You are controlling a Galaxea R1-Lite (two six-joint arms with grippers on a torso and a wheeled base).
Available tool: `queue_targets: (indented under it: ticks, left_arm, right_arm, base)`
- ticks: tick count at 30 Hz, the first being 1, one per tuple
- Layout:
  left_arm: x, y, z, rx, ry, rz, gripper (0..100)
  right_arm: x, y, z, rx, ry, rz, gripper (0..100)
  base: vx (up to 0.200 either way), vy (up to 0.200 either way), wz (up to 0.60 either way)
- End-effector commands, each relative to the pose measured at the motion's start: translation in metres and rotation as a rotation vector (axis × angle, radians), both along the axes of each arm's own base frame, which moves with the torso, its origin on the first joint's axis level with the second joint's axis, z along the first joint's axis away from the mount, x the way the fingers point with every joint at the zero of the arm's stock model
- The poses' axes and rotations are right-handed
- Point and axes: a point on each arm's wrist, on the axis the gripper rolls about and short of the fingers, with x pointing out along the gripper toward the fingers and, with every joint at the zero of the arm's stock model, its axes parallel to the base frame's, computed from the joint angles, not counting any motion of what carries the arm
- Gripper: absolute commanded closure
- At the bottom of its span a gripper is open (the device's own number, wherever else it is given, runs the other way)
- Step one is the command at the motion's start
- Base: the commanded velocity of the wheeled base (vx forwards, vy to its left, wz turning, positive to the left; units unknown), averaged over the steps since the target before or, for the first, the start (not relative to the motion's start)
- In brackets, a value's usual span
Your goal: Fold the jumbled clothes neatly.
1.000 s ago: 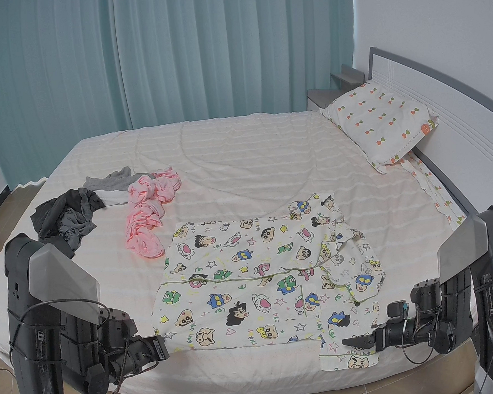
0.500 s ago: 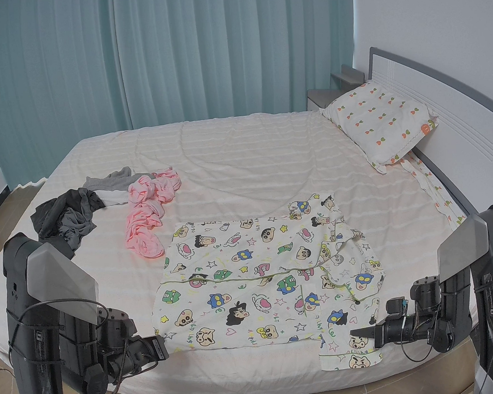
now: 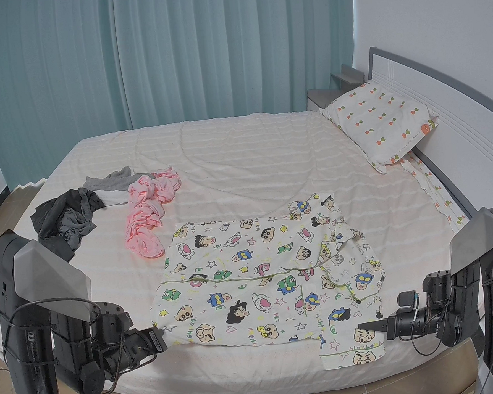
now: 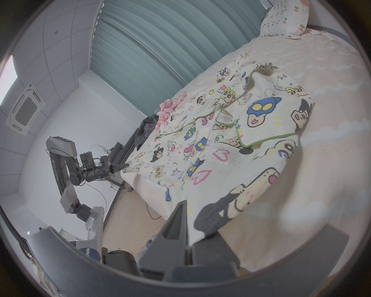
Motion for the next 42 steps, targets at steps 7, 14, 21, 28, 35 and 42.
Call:
queue_targets:
  ticks: [7, 14, 21, 28, 35, 42]
  left_arm:
    - [0.01, 0.004, 0.011, -0.037, -0.019, 0.009, 100]
    - [0.04, -0.001, 0.042, -0.098, 0.081, 0.088, 100]
    - [0.063, -0.009, 0.066, -0.139, 0.185, 0.149, 100]
    - [0.085, -0.012, 0.079, -0.184, 0.248, 0.215, 100]
    - [0.101, -0.013, 0.075, -0.171, 0.302, 0.232, 100]
    - [0.128, -0.007, 0.068, -0.173, 0.357, 0.288, 100]
  right_arm:
    - [0.009, 0.0, 0.027, 0.061, -0.069, 0.006, 100]
    - [0.015, 0.0, 0.036, 0.085, -0.091, -0.005, 100]
    - [0.022, 0.0, 0.044, 0.107, -0.107, -0.019, 100]
    - [0.033, 0.0, 0.052, 0.138, -0.123, -0.038, 100]
    - [0.041, 0.0, 0.055, 0.158, -0.133, -0.049, 100]
    - [0.059, 0.002, 0.059, 0.202, -0.138, -0.073, 100]
  base:
    - [0.0, 0.0, 0.0]
    - [0.0, 0.0, 0.0]
    - [0.0, 0.0, 0.0]
    - [0.0, 0.0, 0.0]
    - [0.0, 0.0, 0.0]
    - [0.0, 0.0, 0.0]
